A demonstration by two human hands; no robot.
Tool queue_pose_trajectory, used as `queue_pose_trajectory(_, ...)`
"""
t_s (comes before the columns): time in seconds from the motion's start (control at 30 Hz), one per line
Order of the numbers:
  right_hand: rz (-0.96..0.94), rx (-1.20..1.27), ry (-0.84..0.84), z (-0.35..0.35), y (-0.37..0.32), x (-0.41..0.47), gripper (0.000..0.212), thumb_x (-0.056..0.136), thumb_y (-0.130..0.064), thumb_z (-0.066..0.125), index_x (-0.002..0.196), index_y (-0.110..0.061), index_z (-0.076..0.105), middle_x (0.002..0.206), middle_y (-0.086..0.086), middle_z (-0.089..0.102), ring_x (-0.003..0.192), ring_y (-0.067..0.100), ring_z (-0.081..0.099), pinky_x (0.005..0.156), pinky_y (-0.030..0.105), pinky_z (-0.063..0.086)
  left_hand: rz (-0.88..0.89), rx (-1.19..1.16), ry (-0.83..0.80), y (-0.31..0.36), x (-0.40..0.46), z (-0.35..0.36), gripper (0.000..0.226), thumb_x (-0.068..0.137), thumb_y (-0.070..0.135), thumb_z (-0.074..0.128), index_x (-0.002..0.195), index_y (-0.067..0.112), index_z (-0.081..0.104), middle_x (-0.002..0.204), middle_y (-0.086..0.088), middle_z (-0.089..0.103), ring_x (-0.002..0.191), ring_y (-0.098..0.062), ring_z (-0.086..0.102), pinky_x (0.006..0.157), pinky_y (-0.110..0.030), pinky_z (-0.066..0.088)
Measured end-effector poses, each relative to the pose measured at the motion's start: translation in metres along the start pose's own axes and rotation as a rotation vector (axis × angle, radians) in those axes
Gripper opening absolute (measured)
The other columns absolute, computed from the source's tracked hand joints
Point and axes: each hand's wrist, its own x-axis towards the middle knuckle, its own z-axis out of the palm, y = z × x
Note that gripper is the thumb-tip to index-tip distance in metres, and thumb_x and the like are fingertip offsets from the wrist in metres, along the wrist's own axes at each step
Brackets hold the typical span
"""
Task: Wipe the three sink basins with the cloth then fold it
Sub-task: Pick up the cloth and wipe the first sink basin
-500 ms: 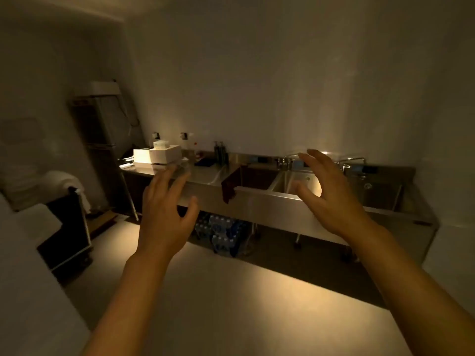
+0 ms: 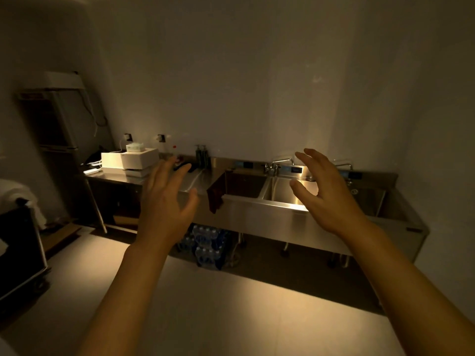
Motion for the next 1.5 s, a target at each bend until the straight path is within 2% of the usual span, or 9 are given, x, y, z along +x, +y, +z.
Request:
queue_pose_trajectory(0.13, -0.013, -0.019, -0.007, 0.016, -0.003, 0.018, 0.065, 0.094, -0.065, 0.044, 0.154, -0.048, 0.027, 0.166, -0.018, 0.019, 0.145, -0.002, 0.014, 0.112, 0.034, 0.018, 0.017, 0.017, 0.004, -0.019, 0.019, 0.004, 0.056, 0.097, 0.039, 0.053, 0.15, 0.019, 0.053, 0.163, -0.005, 0.038, 0.154, -0.028, 0.028, 0.12, -0.058, 0.034)
queue_pose_trajectory(0.27, -0.026, -0.024, -0.013, 0.035, 0.006, 0.045, 0.065, 0.095, -0.065, 0.043, 0.155, -0.048, 0.025, 0.166, -0.018, 0.018, 0.152, 0.01, 0.019, 0.113, 0.037, 0.018, 0.015, 0.02, 0.018, -0.038, 0.04, 0.021, 0.057, 0.097, 0.041, 0.051, 0.151, 0.021, 0.051, 0.164, -0.003, 0.036, 0.155, -0.025, 0.026, 0.123, -0.049, 0.028)
queue_pose_trajectory(0.4, -0.047, -0.006, -0.024, 0.059, 0.031, 0.071, 0.065, 0.094, -0.066, 0.043, 0.154, -0.049, 0.025, 0.166, -0.017, 0.019, 0.152, 0.013, 0.02, 0.114, 0.039, 0.02, 0.008, 0.038, 0.008, -0.048, 0.054, 0.054, 0.057, 0.097, 0.04, 0.052, 0.15, 0.02, 0.051, 0.163, -0.006, 0.037, 0.155, -0.029, 0.027, 0.122, -0.057, 0.031)
queue_pose_trajectory(0.5, -0.046, 0.015, -0.039, 0.078, 0.062, 0.094, 0.064, 0.095, -0.063, 0.045, 0.154, -0.047, 0.026, 0.166, -0.016, 0.019, 0.152, 0.014, 0.02, 0.114, 0.038, 0.021, 0.005, 0.056, -0.018, -0.054, 0.067, 0.083, 0.056, 0.097, 0.039, 0.053, 0.15, 0.02, 0.051, 0.162, -0.006, 0.038, 0.153, -0.031, 0.028, 0.119, -0.061, 0.033)
queue_pose_trajectory(0.8, -0.094, 0.108, -0.04, 0.11, 0.17, 0.199, 0.064, 0.095, -0.062, 0.045, 0.155, -0.045, 0.027, 0.165, -0.015, 0.021, 0.15, 0.013, 0.023, 0.113, 0.038, 0.023, -0.033, 0.135, -0.005, -0.048, 0.156, 0.186, 0.056, 0.096, 0.036, 0.054, 0.15, 0.019, 0.052, 0.16, -0.006, 0.041, 0.152, -0.029, 0.03, 0.121, -0.057, 0.032)
queue_pose_trajectory(0.97, -0.097, 0.133, -0.053, 0.109, 0.234, 0.25, 0.064, 0.095, -0.062, 0.044, 0.154, -0.045, 0.028, 0.164, -0.015, 0.023, 0.149, 0.013, 0.025, 0.12, 0.052, 0.028, -0.044, 0.139, 0.008, -0.035, 0.204, 0.249, 0.055, 0.096, 0.034, 0.054, 0.149, 0.018, 0.053, 0.161, -0.006, 0.041, 0.152, -0.029, 0.031, 0.121, -0.056, 0.031)
queue_pose_trajectory(1.07, -0.089, 0.136, -0.066, 0.114, 0.269, 0.267, 0.063, 0.095, -0.062, 0.045, 0.153, -0.045, 0.029, 0.163, -0.015, 0.024, 0.149, 0.017, 0.027, 0.118, 0.056, 0.032, -0.06, 0.155, -0.009, -0.03, 0.219, 0.284, 0.055, 0.097, 0.035, 0.052, 0.15, 0.018, 0.052, 0.162, -0.006, 0.039, 0.154, -0.029, 0.028, 0.123, -0.053, 0.029)
queue_pose_trajectory(1.2, -0.069, 0.133, -0.09, 0.127, 0.309, 0.281, 0.065, 0.095, -0.063, 0.045, 0.154, -0.044, 0.029, 0.162, -0.015, 0.024, 0.148, 0.018, 0.028, 0.115, 0.055, 0.036, -0.077, 0.174, -0.061, -0.029, 0.236, 0.326, 0.054, 0.098, 0.032, 0.056, 0.15, 0.017, 0.053, 0.163, -0.008, 0.038, 0.153, -0.031, 0.03, 0.119, -0.06, 0.033)
queue_pose_trajectory(1.5, -0.018, 0.118, -0.108, 0.147, 0.363, 0.309, 0.065, 0.095, -0.062, 0.045, 0.155, -0.041, 0.031, 0.163, -0.014, 0.025, 0.15, 0.015, 0.025, 0.118, 0.058, 0.03, -0.092, 0.177, -0.102, -0.046, 0.269, 0.394, 0.057, 0.097, 0.037, 0.052, 0.151, 0.019, 0.051, 0.163, -0.005, 0.037, 0.154, -0.028, 0.026, 0.12, -0.06, 0.033)
